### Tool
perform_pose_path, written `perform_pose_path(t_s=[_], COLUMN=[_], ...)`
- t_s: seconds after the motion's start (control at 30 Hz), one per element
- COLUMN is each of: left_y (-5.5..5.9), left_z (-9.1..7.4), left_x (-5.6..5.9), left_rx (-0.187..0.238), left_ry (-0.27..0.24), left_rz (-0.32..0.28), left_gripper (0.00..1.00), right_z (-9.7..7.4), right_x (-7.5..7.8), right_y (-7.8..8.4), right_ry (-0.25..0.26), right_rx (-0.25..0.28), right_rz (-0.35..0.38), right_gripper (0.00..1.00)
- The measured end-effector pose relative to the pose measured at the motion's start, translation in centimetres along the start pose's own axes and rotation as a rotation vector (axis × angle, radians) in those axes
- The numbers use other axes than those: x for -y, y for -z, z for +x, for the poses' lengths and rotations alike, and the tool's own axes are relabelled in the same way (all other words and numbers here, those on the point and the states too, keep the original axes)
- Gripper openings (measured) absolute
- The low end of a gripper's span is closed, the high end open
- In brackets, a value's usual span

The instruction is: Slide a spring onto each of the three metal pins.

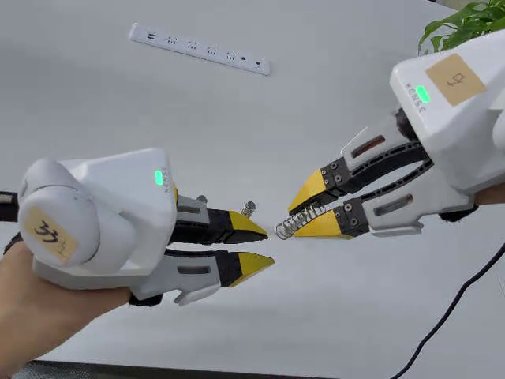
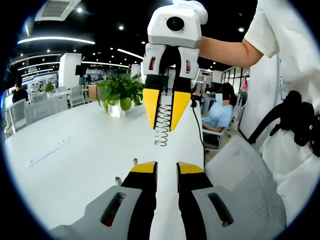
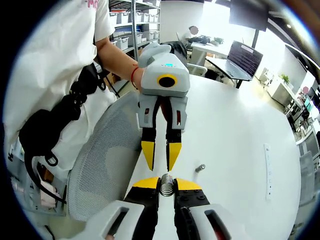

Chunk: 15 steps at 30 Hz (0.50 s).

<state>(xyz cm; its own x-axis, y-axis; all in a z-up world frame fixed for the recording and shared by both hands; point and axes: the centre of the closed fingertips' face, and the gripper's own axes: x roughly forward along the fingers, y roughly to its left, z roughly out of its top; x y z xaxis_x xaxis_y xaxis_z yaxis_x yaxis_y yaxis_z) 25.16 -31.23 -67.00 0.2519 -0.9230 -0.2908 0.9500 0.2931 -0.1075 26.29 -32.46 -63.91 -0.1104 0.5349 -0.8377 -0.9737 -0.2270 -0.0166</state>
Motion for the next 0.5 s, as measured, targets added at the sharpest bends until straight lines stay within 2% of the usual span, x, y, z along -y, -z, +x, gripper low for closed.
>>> perform_pose_path(t_s=[0.3,0.5], left_y=[1.7,2.8], left_z=[-2.2,-3.7], left_x=[-1.9,-3.3], left_rx=[-0.021,-0.037], left_ry=[-0.079,-0.134], left_rz=[-0.021,-0.041], left_gripper=[0.23,0.34], right_z=[-0.7,-0.7], right_x=[1.7,3.0], right_y=[2.7,5.0], right_ry=[0.069,0.113], right_rx=[-0.023,-0.049], right_rz=[0.082,0.140], right_gripper=[0.07,0.07])
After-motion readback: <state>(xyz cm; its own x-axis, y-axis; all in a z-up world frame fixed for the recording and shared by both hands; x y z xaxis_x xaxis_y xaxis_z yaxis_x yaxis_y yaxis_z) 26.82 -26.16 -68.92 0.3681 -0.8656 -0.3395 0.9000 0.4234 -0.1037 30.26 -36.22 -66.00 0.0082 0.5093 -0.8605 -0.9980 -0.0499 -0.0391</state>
